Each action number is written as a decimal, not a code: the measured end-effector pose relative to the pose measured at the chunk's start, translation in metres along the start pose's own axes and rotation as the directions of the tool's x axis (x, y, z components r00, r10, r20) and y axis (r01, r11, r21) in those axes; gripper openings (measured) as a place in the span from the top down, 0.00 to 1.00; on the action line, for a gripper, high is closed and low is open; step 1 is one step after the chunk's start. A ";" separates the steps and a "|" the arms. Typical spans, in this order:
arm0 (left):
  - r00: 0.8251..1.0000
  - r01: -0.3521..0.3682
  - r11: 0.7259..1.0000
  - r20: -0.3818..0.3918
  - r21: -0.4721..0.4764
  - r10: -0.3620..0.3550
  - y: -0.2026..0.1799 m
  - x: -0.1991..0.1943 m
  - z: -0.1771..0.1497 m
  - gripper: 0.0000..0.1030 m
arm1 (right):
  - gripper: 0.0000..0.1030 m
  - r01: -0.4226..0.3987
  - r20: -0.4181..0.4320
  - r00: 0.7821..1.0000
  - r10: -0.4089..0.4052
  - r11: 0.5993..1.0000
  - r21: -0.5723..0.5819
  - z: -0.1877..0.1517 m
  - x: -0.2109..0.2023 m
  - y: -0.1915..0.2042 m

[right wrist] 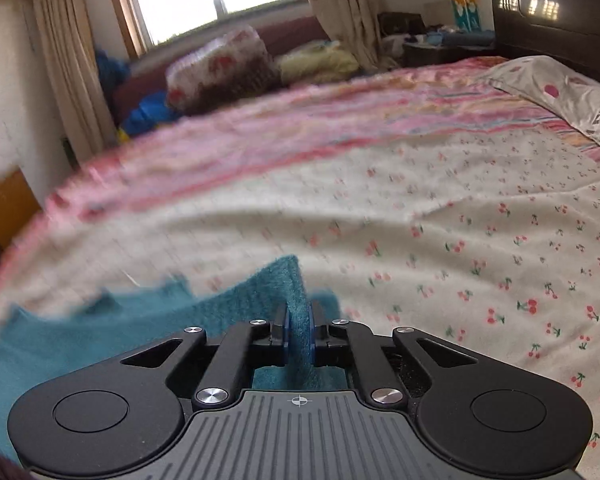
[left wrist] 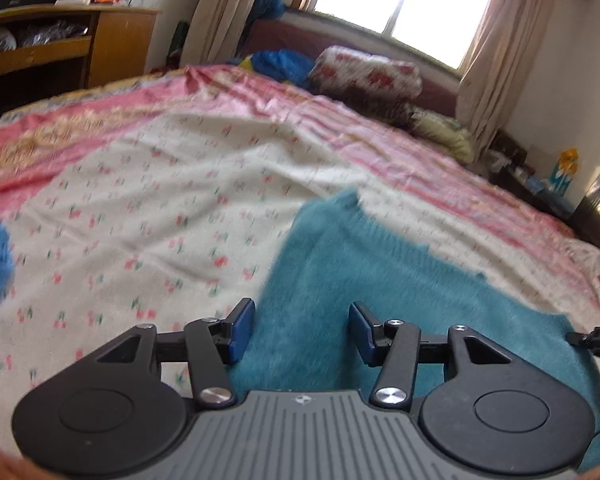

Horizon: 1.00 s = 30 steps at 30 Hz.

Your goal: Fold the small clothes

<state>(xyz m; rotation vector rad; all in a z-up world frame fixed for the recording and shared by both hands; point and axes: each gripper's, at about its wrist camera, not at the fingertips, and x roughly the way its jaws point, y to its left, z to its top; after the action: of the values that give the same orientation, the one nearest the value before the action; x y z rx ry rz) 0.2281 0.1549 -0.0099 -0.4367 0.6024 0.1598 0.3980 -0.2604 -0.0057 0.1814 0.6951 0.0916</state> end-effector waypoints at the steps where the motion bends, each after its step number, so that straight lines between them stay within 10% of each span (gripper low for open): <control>1: 1.000 -0.002 1.000 -0.011 0.005 0.002 0.001 0.001 -0.004 0.45 | 0.92 0.019 -0.020 1.000 -0.019 1.000 0.007 -0.006 0.007 0.000; 15: 0.999 -0.039 0.999 -0.005 -0.030 0.039 0.011 -0.022 -0.012 0.44 | 0.82 0.052 0.133 0.990 -0.047 0.998 -0.035 0.000 -0.049 0.030; 22: 0.999 -0.039 0.999 -0.038 -0.014 0.038 0.014 -0.025 -0.015 0.43 | 0.82 -0.125 0.004 0.992 0.127 0.983 -0.136 -0.031 -0.052 0.086; 30: 0.998 0.005 0.998 -0.065 -0.064 -0.009 0.027 -0.019 -0.017 0.40 | 0.82 -0.123 -0.103 0.989 0.104 0.972 -0.200 -0.052 -0.040 0.120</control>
<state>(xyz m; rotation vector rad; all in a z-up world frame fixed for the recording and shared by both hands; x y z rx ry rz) 0.1965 0.1710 -0.0210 -0.5073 0.6615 0.1584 0.3310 -0.1411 0.0040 0.0180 0.7617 0.2818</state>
